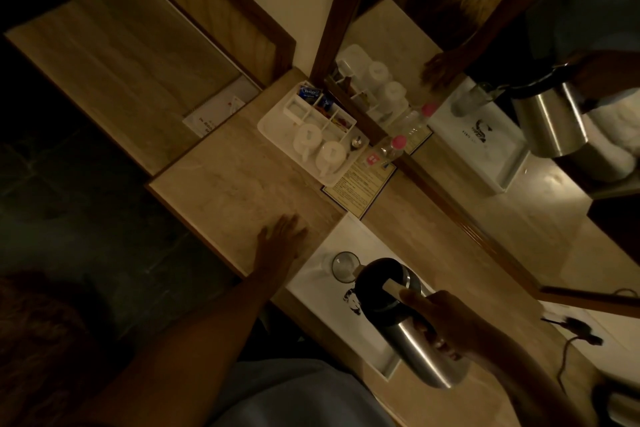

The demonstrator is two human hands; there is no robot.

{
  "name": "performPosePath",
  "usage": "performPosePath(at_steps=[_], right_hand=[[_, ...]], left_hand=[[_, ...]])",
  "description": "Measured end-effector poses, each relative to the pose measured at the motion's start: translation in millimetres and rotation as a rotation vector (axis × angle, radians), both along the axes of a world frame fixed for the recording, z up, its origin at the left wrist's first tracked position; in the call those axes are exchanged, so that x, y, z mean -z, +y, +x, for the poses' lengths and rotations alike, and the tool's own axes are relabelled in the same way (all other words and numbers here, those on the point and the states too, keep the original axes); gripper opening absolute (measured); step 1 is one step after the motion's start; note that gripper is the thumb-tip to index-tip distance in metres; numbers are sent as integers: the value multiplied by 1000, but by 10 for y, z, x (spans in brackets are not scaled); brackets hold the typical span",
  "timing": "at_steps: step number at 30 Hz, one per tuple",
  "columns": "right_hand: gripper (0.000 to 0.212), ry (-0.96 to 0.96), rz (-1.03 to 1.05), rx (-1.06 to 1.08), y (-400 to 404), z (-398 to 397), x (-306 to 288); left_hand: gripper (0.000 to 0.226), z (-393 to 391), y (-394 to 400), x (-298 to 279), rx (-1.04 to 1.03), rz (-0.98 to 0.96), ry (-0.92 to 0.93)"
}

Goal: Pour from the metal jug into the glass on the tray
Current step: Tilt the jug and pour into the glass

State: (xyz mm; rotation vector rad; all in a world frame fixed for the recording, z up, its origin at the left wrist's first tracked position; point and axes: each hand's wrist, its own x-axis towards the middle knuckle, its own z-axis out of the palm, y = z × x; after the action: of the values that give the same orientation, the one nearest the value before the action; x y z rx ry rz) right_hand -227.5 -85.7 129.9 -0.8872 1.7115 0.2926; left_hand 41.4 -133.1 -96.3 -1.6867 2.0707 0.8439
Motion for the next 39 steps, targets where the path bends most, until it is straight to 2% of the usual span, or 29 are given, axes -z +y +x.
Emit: performPosePath(at_steps=[30, 39], right_hand=[[60, -49, 21, 13, -86, 42, 18], [70, -50, -12, 62, -23, 39, 48]], left_hand=[[72, 9, -1, -12, -12, 2, 16], [70, 8, -6, -13, -22, 12, 35]])
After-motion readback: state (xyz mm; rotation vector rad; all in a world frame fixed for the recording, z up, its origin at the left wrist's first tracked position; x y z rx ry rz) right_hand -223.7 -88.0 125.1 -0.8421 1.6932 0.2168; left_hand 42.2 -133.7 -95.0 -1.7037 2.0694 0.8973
